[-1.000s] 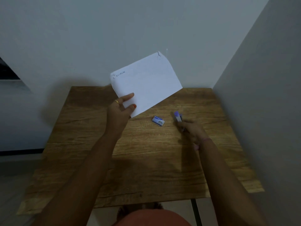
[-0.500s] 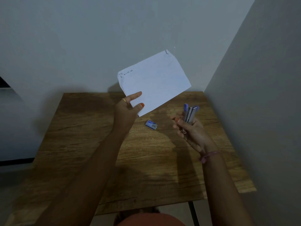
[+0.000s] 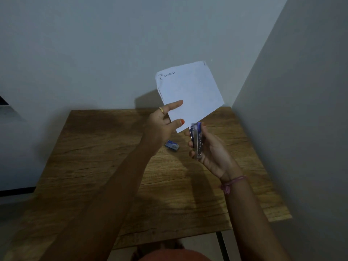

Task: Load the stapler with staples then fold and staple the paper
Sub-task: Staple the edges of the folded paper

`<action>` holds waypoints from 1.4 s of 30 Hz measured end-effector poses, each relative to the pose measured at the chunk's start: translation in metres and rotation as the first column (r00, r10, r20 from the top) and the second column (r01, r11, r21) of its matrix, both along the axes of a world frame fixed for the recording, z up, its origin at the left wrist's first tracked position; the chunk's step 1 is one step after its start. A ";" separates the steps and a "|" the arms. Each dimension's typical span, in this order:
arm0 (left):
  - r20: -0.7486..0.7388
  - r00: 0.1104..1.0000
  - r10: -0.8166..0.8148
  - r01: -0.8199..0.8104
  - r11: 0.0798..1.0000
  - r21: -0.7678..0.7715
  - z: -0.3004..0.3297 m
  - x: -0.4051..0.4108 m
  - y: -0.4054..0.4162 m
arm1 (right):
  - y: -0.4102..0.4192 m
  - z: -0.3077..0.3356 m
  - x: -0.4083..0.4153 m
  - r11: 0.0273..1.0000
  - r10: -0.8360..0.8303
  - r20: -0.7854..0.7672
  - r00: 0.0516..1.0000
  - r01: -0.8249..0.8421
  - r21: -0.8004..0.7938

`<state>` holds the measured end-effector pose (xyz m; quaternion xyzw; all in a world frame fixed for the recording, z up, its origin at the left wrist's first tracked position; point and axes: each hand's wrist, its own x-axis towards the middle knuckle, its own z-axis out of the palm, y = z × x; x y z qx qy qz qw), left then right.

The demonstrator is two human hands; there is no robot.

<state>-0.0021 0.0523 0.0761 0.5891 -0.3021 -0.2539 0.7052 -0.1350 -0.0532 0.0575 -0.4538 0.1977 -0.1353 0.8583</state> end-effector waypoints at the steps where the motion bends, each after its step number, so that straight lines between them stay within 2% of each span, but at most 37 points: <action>1: 0.004 1.000 -0.024 0.024 1.000 -0.007 0.001 -0.001 0.000 | 0.000 0.002 0.001 1.000 -0.006 0.008 1.000 0.006 0.014; 12: 0.125 0.978 -0.165 0.159 0.986 0.058 0.013 -0.007 0.000 | 0.004 0.007 0.000 0.989 0.030 0.086 0.996 -0.042 0.142; 17: 0.202 0.963 -0.177 0.149 0.978 0.145 0.021 -0.007 -0.001 | 0.003 0.004 0.003 0.981 0.008 0.093 0.996 -0.025 0.190; 25: 0.229 0.958 -0.175 0.151 0.982 0.117 0.024 -0.006 0.000 | 0.006 0.005 0.010 0.979 -0.036 0.077 0.996 0.019 0.204; 28: 0.138 0.972 -0.189 0.198 0.979 -0.053 0.020 -0.006 0.002 | 0.007 0.006 0.012 0.980 -0.042 0.059 0.997 0.029 0.198; 31: -0.114 0.992 -0.044 0.008 0.955 -0.296 0.006 -0.011 0.004 | 0.007 0.008 0.014 0.983 -0.056 0.059 0.997 0.045 0.177; 33: -0.224 0.974 0.040 -0.097 0.964 -0.247 -0.006 -0.016 0.004 | 0.006 0.009 0.016 0.987 -0.043 0.080 0.996 0.031 0.156; 34: -0.232 0.972 0.032 -0.079 0.978 -0.195 -0.011 -0.019 0.003 | 0.006 0.010 0.017 0.990 -0.026 0.092 0.995 0.013 0.141; 37: -0.164 0.982 -0.094 0.075 0.990 -0.118 -0.017 -0.028 -0.002 | 0.008 0.010 0.022 0.990 0.000 0.127 0.992 -0.018 0.138; 42: -0.159 0.987 -0.005 -0.008 0.997 -0.082 -0.012 -0.033 -0.009 | 0.007 0.006 0.028 0.980 -0.048 0.144 0.988 0.018 0.200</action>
